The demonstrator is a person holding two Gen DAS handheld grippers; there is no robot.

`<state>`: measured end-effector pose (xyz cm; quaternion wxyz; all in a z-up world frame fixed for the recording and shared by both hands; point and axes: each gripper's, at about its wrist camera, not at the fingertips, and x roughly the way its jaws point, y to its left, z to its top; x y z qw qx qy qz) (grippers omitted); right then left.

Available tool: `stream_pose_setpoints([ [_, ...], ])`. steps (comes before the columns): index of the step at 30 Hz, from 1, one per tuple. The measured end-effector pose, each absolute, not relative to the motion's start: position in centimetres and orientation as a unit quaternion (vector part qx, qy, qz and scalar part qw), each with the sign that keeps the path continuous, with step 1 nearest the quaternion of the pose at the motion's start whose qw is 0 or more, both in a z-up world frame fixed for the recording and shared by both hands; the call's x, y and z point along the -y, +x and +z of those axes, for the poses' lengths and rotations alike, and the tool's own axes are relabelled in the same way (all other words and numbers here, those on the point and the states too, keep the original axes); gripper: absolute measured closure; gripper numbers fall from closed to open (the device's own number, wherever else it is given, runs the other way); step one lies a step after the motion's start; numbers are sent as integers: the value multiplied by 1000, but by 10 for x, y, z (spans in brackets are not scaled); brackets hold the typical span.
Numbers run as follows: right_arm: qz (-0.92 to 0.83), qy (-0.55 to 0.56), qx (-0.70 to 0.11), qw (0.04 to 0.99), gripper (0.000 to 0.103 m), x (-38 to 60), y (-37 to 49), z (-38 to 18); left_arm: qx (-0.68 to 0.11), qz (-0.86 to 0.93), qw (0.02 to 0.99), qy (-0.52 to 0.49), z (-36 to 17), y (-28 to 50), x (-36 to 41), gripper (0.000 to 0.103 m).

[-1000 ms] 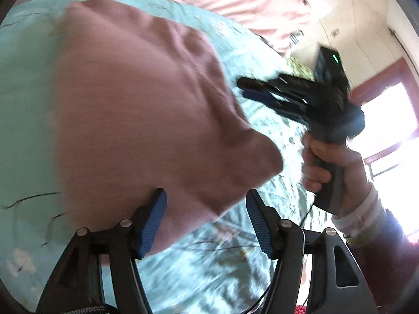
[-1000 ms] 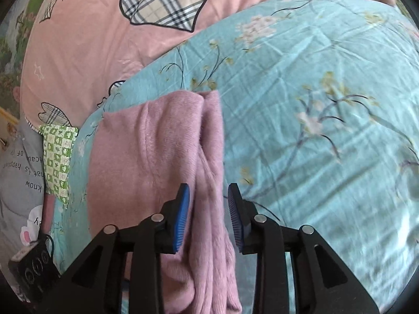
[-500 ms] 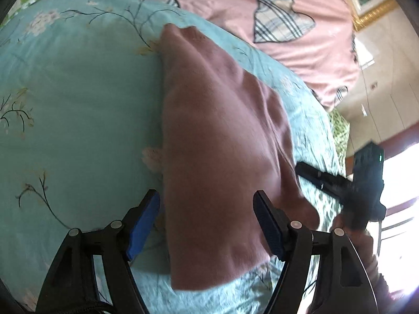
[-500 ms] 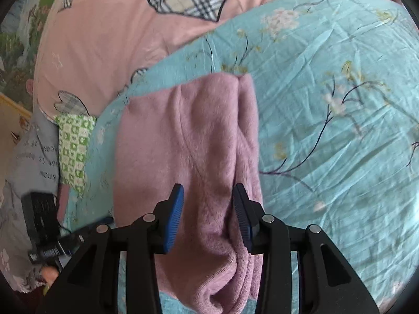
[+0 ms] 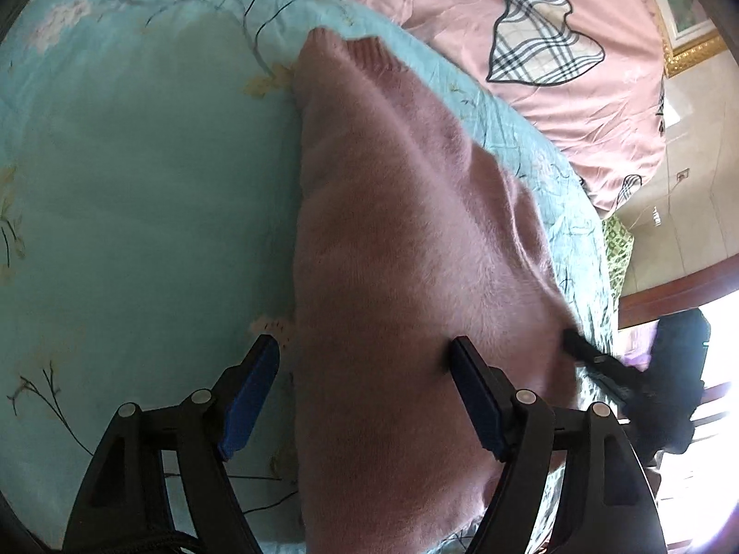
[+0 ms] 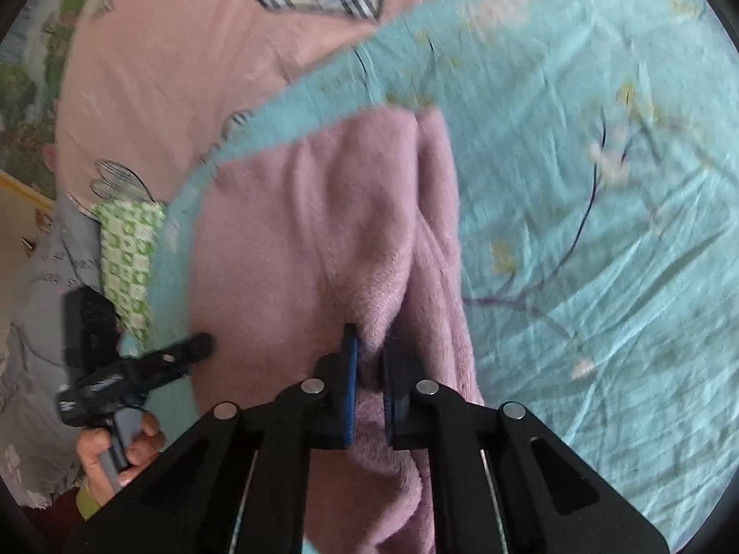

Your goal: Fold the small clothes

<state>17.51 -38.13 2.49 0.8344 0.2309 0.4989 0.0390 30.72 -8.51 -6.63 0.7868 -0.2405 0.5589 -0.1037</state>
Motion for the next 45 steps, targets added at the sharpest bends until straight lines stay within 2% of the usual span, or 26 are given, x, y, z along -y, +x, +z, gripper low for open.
stream_pose_setpoints([
  [4, 45, 222, -474, 851, 94, 388, 173, 51, -558, -102, 790, -233, -63, 315, 89, 24],
  [8, 22, 194, -507, 839, 94, 393, 178, 23, -563, -98, 787, -231, -69, 327, 94, 23],
  [12, 12, 186, -512, 839, 94, 395, 181, -4, -566, -87, 789, -223, -82, 336, 97, 18],
  [21, 28, 198, -513, 835, 94, 401, 185, -6, -563, -80, 797, -206, -89, 355, 101, 19],
  [25, 29, 215, -505, 835, 81, 405, 190, 10, -556, -86, 795, -228, -82, 368, 91, 19],
  [27, 25, 214, -498, 840, 45, 408, 197, 17, -557, -82, 789, -243, -84, 375, 85, 19],
  [28, 24, 218, -492, 843, 40, 410, 203, 19, -558, -82, 787, -251, -86, 379, 82, 19],
  [40, 52, 251, -540, 802, 38, 417, 243, -27, -554, -82, 789, -252, -97, 389, 87, 17],
  [41, 54, 255, -539, 801, 39, 417, 242, -28, -551, -82, 793, -246, -96, 388, 89, 22],
  [42, 57, 255, -538, 801, 41, 417, 242, -29, -548, -87, 796, -241, -95, 388, 93, 39],
  [43, 65, 253, -541, 800, 54, 415, 243, -30, -547, -102, 795, -242, -95, 388, 96, 49],
  [45, 75, 252, -548, 794, 68, 410, 245, -33, -545, -113, 794, -244, -93, 388, 101, 67],
])
